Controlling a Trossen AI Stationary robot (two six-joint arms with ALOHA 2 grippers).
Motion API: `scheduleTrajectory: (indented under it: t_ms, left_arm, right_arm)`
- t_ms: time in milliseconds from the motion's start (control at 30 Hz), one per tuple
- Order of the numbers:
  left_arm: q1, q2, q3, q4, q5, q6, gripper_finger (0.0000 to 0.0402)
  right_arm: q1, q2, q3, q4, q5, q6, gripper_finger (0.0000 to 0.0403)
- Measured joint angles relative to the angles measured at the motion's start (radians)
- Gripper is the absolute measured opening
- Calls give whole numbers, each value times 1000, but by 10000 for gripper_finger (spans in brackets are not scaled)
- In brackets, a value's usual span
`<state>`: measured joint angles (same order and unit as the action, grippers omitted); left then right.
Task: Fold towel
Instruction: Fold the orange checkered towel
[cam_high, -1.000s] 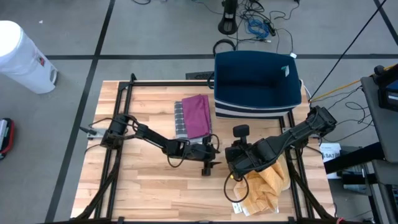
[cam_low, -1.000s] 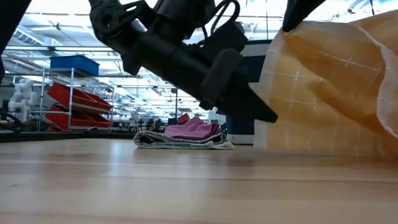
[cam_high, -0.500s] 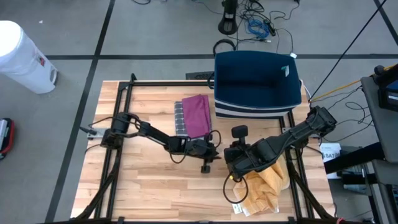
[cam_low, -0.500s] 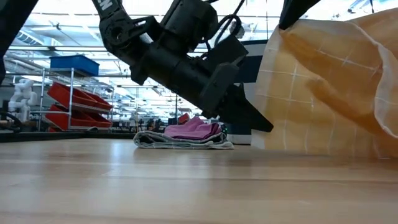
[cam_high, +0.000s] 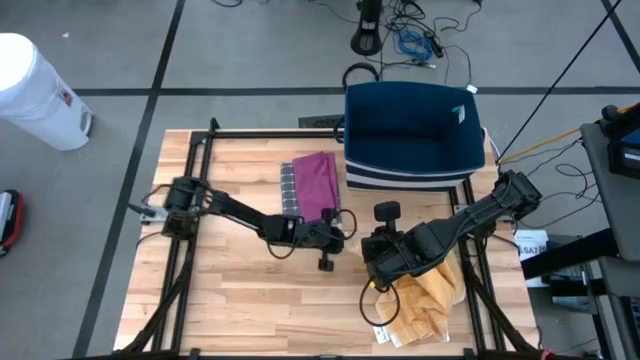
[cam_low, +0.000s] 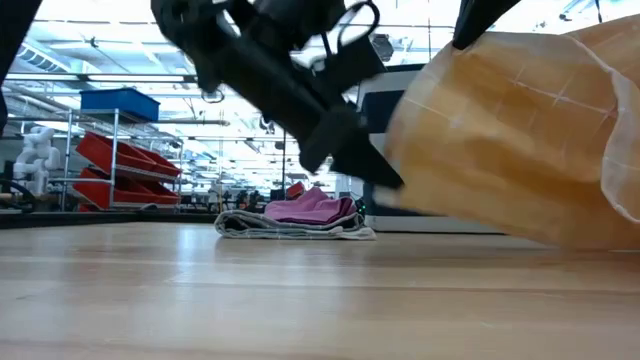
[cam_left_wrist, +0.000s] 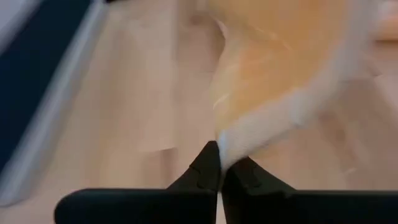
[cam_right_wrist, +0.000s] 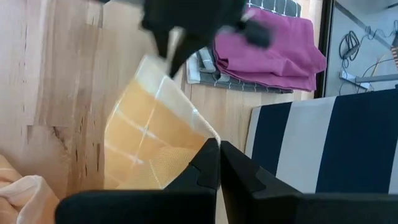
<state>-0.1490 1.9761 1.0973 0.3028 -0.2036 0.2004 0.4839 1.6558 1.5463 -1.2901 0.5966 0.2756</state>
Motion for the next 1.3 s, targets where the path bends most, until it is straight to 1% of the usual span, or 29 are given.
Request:
scheduleTrajectory:
  t_ms: [200,367,467,567,633,700,767,833,900,967,1033,1133,1300]
  left_arm:
    - [-11,-200,0,-289,-232,88,1]
    - [-57,-415,0,-507,-450,126,1]
    - [-100,-559,0,-596,-550,126,1]
    - [-155,-694,0,-657,-590,102,0]
    - [-191,-771,0,-684,-641,80,0]
    - [-233,-833,0,-696,-729,67,0]
    - [-280,-872,0,-720,-817,59,0]
    - [-316,-893,0,-743,-885,53,0]
    - [-334,-896,0,-760,-916,50,0]
    - [-340,-895,0,-776,-924,47,0]
    - [-338,-888,0,-796,-926,40,0]
    - [-324,-874,0,-814,-926,27,0]
    - [-309,-876,0,-833,-917,10,0]
  right_arm:
    - [0,0,0,2,1,-19,0]
    - [0,0,0,34,1,-79,0]
    - [0,0,0,67,21,-126,0]
    - [-9,0,2,123,39,-173,0]
    - [-13,0,1,155,10,-207,3]
    - [-12,0,0,174,-21,-236,19]
    - [-10,0,0,184,-38,-240,46]
    - [-4,0,0,181,-42,-225,82]
    - [2,0,0,182,-72,-192,121]
    - [13,0,0,185,-142,-147,157]
    - [23,6,0,191,-217,-96,182]
    - [53,36,0,195,-269,-42,198]
    - [116,119,0,191,-345,22,189]
